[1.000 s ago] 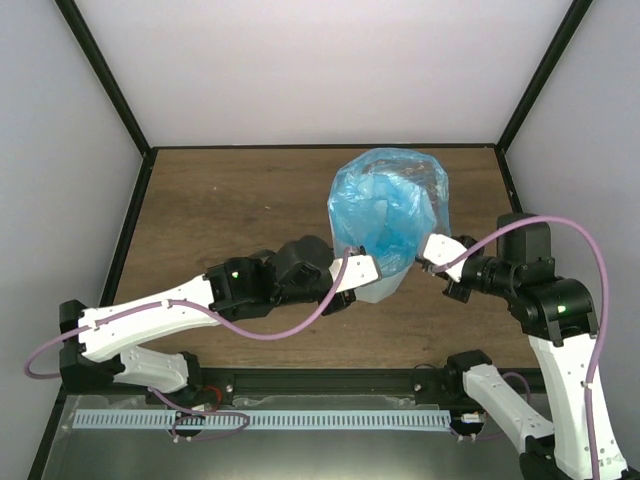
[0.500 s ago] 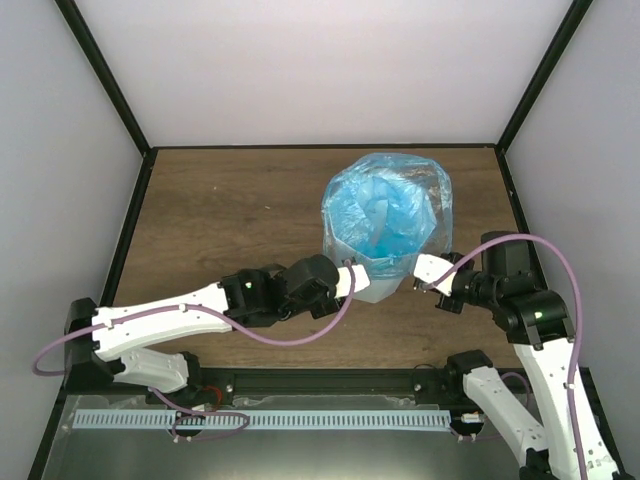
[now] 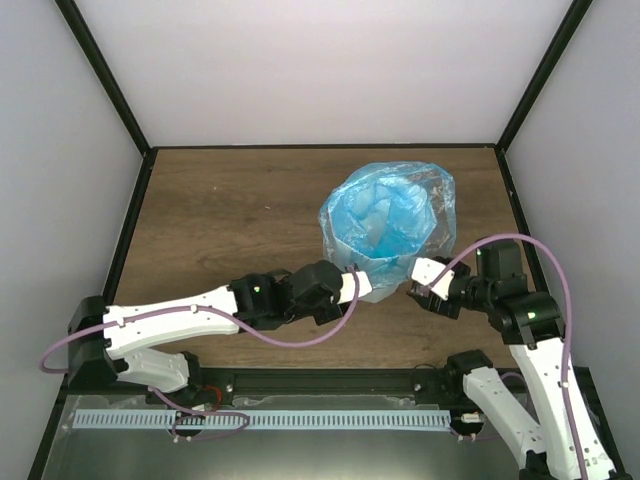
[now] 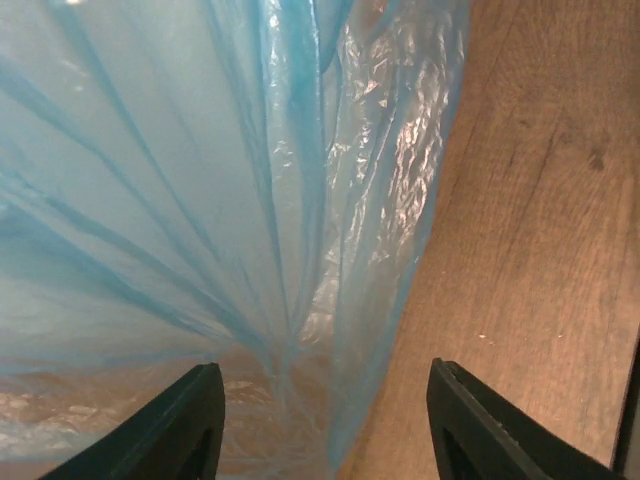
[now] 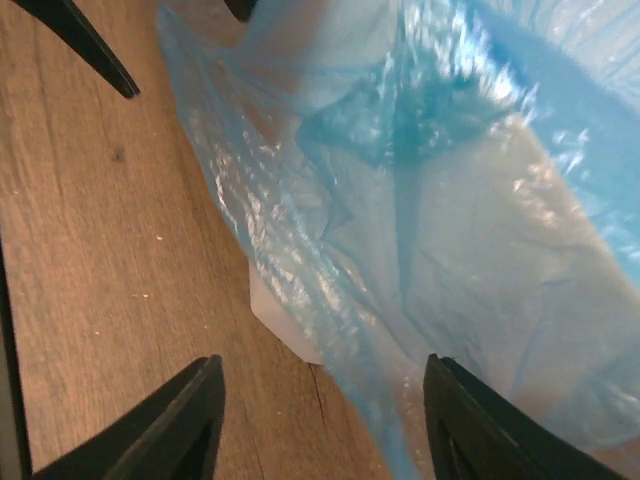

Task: Put the trash bags into the trash bin

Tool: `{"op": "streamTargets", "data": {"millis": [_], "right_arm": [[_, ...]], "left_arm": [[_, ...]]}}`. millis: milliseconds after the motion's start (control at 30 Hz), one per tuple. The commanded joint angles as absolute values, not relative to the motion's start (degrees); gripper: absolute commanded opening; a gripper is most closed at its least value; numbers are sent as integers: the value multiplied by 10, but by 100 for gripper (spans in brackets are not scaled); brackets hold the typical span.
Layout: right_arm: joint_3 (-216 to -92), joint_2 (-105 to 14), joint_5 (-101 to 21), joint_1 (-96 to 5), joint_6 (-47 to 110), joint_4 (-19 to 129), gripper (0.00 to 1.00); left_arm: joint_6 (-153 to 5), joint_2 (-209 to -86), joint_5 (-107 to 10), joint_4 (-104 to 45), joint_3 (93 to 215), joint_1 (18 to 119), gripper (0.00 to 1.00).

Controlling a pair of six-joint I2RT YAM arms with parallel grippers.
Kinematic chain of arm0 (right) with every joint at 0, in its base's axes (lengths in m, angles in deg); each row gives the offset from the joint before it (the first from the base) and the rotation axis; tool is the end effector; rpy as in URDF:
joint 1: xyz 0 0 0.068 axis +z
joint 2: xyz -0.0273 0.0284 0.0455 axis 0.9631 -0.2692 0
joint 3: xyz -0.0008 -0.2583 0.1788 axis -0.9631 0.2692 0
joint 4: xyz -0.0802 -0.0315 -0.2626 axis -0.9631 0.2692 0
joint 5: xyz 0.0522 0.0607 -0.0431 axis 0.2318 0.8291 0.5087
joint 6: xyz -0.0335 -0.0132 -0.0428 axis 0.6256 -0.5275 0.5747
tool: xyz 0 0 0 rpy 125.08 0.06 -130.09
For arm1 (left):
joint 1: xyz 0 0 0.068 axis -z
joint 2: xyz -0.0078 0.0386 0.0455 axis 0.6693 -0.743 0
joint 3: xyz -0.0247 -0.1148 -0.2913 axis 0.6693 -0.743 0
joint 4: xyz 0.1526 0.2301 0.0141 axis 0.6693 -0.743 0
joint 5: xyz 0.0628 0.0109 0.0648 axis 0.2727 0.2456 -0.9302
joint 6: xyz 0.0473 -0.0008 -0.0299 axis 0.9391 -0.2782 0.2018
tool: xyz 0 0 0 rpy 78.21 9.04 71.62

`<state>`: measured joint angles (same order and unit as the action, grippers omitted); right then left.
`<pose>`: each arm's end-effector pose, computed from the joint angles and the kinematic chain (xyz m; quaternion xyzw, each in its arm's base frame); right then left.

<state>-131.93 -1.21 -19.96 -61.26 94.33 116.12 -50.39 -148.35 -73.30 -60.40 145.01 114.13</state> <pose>0.0781 0.0369 0.3533 -0.5848 0.6847 0.0730 0.4289 0.1021 -0.2803 0.3353 0.5633 0.7103 -0.0856 0.4133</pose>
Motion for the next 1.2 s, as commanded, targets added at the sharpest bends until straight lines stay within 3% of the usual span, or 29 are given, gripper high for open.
{"op": "streamTargets", "data": {"millis": [0, 300, 500, 667, 800, 1167], "right_arm": [[-1400, 1, -166, -609, 939, 1220, 61], [-1540, -11, -174, -609, 853, 1247, 61], [-1623, -101, -237, -609, 677, 1163, 57], [-1635, -132, -314, -610, 607, 1070, 57], [-1637, -157, -353, -621, 591, 1040, 61], [-1606, -191, -325, -683, 601, 1029, 68]], "left_arm": [[-524, -1461, -704, -618, 1470, 1146, 63], [-548, -1371, -579, -650, 1529, 1150, 74], [-617, -1388, -777, -664, 1626, 1126, 79], [-679, -1401, -820, -630, 1647, 1066, 83], [-709, -1408, -747, -617, 1630, 982, 81], [-673, -1396, -570, -547, 1575, 902, 79]]}}
